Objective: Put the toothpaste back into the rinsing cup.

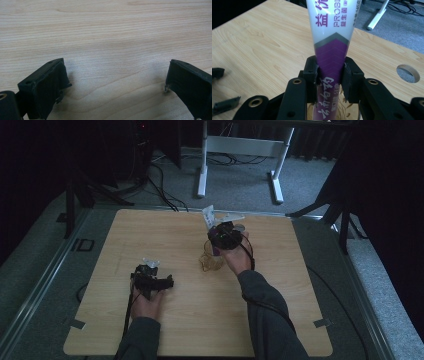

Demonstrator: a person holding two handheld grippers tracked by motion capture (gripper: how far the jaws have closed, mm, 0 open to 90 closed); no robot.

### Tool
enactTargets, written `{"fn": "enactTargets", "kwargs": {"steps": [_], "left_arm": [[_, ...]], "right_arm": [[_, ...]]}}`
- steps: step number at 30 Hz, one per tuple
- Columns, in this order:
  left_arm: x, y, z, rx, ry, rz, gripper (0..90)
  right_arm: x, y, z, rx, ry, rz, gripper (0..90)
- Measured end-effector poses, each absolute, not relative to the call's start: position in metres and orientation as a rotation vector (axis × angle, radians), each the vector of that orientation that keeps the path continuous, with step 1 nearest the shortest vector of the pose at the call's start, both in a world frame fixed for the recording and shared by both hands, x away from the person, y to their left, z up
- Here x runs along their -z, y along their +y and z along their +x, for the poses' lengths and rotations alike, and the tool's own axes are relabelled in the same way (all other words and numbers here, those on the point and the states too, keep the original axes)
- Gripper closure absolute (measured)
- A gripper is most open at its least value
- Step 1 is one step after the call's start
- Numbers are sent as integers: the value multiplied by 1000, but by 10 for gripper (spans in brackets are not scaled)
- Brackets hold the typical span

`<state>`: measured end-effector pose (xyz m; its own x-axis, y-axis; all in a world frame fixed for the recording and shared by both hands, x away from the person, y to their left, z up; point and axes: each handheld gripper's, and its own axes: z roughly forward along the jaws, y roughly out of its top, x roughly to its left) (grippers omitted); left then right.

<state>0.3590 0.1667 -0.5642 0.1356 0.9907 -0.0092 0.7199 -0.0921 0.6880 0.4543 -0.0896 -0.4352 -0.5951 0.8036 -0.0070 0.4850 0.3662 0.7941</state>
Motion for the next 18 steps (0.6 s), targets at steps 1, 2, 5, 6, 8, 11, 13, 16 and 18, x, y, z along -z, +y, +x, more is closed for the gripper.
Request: {"fn": "enactTargets", "kwargs": {"steps": [1,2,5,6,8,11,13,16,18], "left_arm": [[564,167,359,-644,1639,1872,28],[564,167,359,-643,1639,1873,28],[564,167,359,-644,1639,1873,28],[564,167,359,-643,1639,1874,28],[564,167,359,-644,1639,1872,28],[564,167,359,-644,1639,1874,28],[564,167,359,-643,1639,1873,28],[564,167,359,-644,1638,1874,28],[564,167,359,-643,1638,1874,28]], "right_arm": [[436,-90,454,-1092,2242,1117,687],[436,-90,454,-1088,2241,1115,686],[438,-91,453,-1086,2247,1119,685],[439,-91,453,-1083,2253,1117,683],[443,-91,452,-1073,2265,1114,681],[447,-92,452,-1065,2275,1121,676],[450,-92,452,-1057,2289,1128,670],[457,-92,452,-1029,2310,1138,658],[463,-92,452,-1023,2318,1142,650]]}}
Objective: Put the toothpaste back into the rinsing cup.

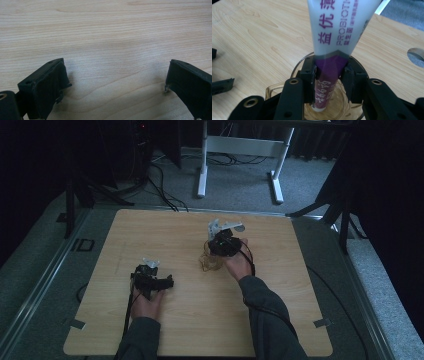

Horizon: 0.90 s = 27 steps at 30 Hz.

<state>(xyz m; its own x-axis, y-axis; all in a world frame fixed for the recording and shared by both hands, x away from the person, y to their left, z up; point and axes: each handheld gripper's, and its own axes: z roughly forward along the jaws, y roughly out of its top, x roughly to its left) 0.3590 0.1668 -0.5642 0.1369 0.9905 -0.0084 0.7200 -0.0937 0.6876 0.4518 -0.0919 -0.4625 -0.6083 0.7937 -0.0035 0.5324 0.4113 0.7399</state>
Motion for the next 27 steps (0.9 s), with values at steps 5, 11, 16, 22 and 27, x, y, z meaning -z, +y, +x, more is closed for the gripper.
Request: {"fn": "enactTargets", "kwargs": {"steps": [5,11,16,22,27], "left_arm": [[564,167,359,-644,1638,1872,28],[564,167,359,-643,1638,1876,28],[564,167,359,-643,1638,1875,28],[564,167,359,-643,1639,1874,28],[564,167,359,-643,1640,1873,28]], "right_arm": [[462,-95,451,-1048,2318,1155,622],[463,-99,450,-1052,2328,1160,578],[469,-101,447,-1040,2338,1163,571],[472,-105,444,-1056,2331,1172,562],[470,-107,441,-1070,2328,1160,556]]}}
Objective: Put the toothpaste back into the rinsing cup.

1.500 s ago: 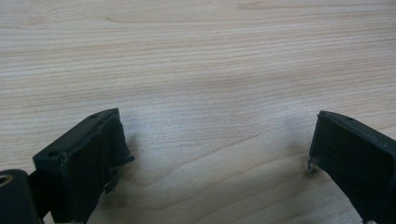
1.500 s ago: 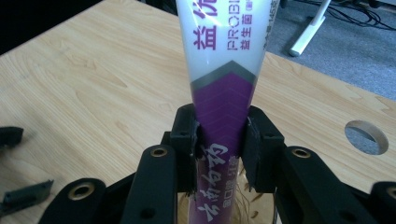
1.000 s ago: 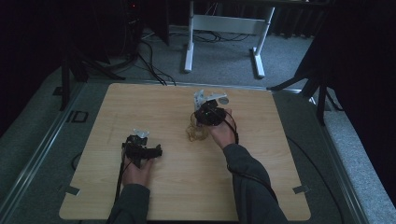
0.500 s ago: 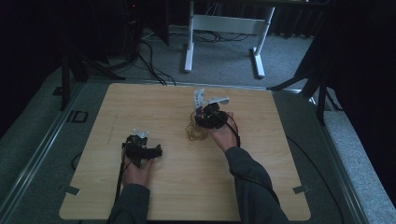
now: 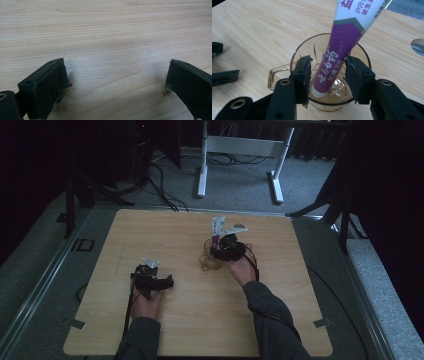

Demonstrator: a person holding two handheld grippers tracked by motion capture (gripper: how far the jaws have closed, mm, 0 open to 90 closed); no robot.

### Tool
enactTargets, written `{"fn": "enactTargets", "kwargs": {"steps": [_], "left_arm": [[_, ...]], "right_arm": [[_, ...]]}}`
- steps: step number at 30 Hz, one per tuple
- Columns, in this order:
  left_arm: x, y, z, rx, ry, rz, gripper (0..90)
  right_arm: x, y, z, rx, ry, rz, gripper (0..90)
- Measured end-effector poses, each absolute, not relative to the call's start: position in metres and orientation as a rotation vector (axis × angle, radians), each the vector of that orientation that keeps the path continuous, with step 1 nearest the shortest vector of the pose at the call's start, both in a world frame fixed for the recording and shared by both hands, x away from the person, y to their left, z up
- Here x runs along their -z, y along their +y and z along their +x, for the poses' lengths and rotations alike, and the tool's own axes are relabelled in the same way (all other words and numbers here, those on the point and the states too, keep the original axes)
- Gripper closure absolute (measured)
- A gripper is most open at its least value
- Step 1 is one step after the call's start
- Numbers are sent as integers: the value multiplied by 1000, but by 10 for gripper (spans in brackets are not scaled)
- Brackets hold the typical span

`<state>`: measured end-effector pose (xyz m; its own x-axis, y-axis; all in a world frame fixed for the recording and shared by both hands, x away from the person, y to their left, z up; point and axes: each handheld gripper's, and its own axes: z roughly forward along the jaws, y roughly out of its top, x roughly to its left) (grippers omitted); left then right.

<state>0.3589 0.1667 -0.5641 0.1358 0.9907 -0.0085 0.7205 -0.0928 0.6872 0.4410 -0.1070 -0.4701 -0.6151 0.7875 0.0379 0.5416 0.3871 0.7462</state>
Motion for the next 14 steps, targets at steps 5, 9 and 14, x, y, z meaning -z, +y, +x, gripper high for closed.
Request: {"fn": "enactTargets", "kwargs": {"steps": [5,9,14], "left_arm": [[564,167,359,-643,1638,1876,28],[564,167,359,-643,1638,1876,28],[564,167,359,-643,1639,1874,28]], "right_arm": [[468,-112,434,-1076,2314,1136,547],[464,-122,425,-1109,2291,1113,538],[462,-150,409,-1186,2235,1161,519]]}}
